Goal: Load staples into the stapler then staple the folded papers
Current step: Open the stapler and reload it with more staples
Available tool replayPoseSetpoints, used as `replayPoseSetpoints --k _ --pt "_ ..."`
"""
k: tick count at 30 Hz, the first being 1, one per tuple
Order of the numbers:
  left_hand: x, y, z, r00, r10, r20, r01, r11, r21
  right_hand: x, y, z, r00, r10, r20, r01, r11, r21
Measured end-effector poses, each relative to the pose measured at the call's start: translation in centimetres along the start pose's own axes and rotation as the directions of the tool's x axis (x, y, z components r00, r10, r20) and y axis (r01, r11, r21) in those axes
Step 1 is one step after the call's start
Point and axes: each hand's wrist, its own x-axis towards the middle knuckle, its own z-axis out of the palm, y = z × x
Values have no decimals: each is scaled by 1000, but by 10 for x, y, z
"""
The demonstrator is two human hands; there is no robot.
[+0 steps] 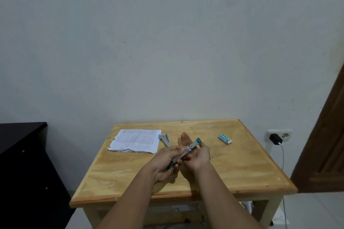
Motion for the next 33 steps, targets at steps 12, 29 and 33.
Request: replayPoseSetpoints --k 12,29,33 --pt "-10 -2 -2 978 9 208 28 985 -173 -16 -6 9 993 -42 112 38 998 40" --pt "5 -3 -10 979 202 17 -187 934 -305 -3 -37 13 936 -260 -237 108 854 -509" --pt "9 -3 -4 881 377 -285 -223 863 452 -3 -76 12 850 -522 -77 -55 57 -997"
